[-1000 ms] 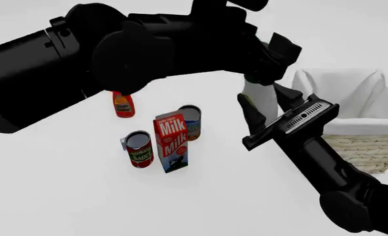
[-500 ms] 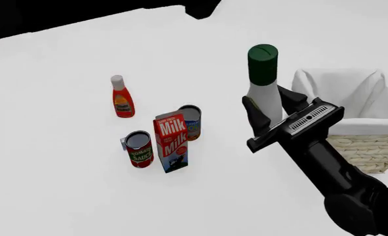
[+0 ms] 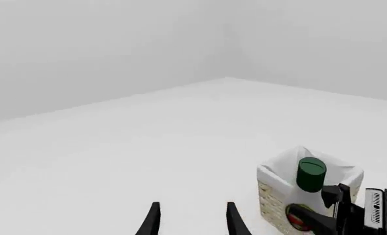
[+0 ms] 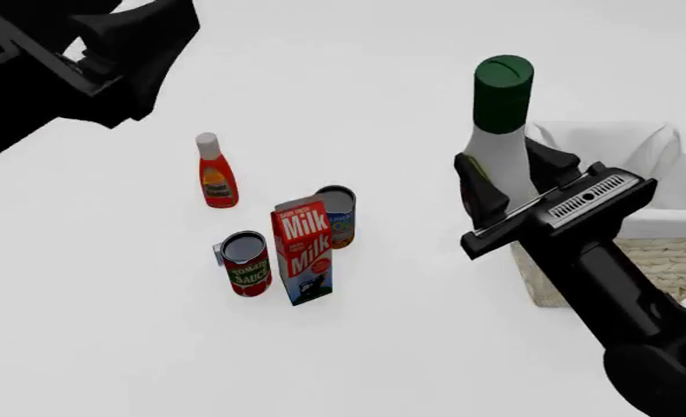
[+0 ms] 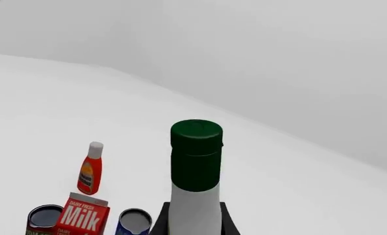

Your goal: Pick the salad dressing and place it in the basket.

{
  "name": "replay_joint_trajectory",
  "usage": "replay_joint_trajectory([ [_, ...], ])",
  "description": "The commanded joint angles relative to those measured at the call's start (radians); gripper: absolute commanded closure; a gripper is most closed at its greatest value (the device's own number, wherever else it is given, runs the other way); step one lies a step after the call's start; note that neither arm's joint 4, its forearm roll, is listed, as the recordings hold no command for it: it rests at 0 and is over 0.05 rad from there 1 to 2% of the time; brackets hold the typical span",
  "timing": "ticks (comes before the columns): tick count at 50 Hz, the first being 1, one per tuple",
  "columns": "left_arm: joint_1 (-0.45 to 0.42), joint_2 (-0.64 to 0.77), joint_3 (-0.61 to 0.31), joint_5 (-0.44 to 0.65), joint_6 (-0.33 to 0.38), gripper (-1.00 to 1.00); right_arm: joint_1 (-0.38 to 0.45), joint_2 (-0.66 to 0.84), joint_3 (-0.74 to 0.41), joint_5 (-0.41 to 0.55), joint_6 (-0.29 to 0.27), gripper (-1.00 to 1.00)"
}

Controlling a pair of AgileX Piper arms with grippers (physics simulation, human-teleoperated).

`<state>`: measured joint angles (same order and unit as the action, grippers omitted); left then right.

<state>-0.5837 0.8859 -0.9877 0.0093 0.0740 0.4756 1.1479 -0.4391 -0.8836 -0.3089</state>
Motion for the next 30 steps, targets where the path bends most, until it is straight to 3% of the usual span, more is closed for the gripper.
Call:
replay_joint_trajectory([
  [1,0.229,-0.161,0.286,-0.158,-0.006,-1.00,-0.037,-0.096,-0.019,0.066,0.022,1.00],
  [3,0.276,-0.191,0.353,-0.199,0.017,-1.00,-0.045,-0.115,-0.025,0.086,0.019,1.00],
  [15,0.510,-0.345,0.679,-0.356,-0.034,-1.00,-0.093,-0.181,-0.053,0.145,0.031,1.00],
  [24,0.557,-0.414,0.864,-0.445,-0.041,-1.00,-0.138,-0.228,-0.072,0.180,0.039,1.00],
  [28,0.570,-0.451,0.983,-0.523,0.016,-1.00,-0.175,-0.238,-0.081,0.184,0.050,1.00],
  [30,0.588,-0.534,0.987,-0.457,0.008,-1.00,-0.187,-0.238,-0.087,0.186,0.054,1.00],
])
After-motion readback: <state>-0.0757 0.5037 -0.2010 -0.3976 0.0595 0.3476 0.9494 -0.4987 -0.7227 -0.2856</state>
